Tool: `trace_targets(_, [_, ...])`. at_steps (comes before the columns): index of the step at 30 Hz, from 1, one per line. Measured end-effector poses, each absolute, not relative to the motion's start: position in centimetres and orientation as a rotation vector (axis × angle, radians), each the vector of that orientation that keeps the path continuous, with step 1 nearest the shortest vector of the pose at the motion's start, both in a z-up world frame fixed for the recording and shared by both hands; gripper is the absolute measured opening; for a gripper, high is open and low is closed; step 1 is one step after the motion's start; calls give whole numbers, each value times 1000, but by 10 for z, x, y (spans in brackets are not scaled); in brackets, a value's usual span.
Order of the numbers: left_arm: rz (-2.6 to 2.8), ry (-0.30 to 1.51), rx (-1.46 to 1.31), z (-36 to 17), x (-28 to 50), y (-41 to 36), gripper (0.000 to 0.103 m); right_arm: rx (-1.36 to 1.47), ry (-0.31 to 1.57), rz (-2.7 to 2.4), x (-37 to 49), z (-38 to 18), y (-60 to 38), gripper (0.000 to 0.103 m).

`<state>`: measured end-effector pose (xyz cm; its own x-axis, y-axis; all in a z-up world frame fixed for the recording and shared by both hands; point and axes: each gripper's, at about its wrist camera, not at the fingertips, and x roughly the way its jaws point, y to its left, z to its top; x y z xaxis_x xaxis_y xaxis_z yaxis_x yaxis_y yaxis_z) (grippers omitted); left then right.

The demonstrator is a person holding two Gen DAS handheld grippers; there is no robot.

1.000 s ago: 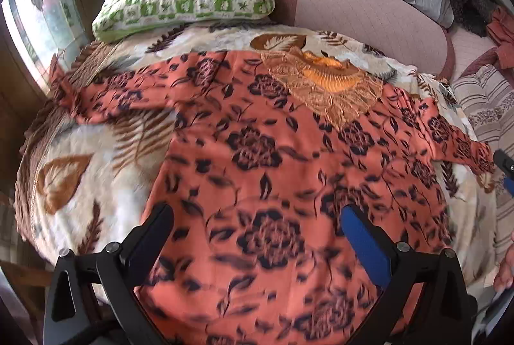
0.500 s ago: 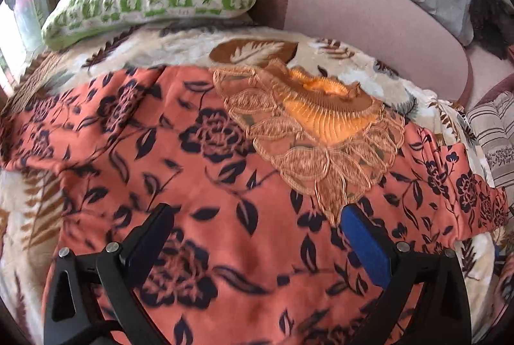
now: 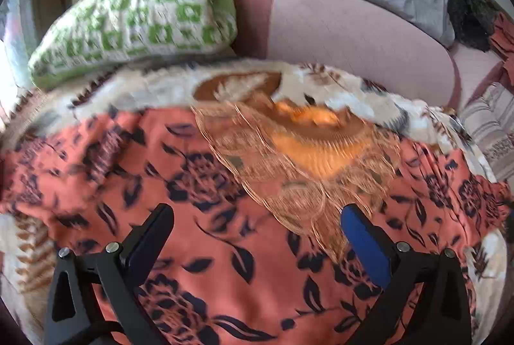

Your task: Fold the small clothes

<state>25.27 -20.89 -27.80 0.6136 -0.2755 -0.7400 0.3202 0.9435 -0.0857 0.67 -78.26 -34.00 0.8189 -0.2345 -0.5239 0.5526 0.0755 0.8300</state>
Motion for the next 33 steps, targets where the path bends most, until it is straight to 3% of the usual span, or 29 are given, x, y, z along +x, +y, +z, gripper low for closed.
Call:
trace_targets(7, [-195, 763, 84, -256, 257, -175, 103, 1170, 219, -258, 74, -224, -688, 7])
trace_targets(14, [94, 643, 62, -226, 261, -104, 103, 989, 346, 18, 177, -161, -529, 7])
trace_targets(19, [249, 630, 68, -222, 271, -55, 103, 886, 513, 122, 250, -177, -415, 7])
trace_targets(25, [318, 678, -42, -219, 277, 3, 103, 826, 777, 170, 306, -251, -304, 11])
trace_targets(26, [323, 681, -53, -220, 277, 7, 103, 817, 824, 184, 309, -263, -291, 16])
trace_targets(28, [333, 687, -68, -219, 278, 15, 103, 811, 941, 224, 326, -290, -274, 47])
trace_targets(29, [333, 693, -74, -220, 281, 17, 103, 832, 982, 248, 326, -303, -267, 83])
trace_targets(33, [311, 714, -95, -221, 288, 19, 103, 867, 920, 324, 303, -302, -266, 85])
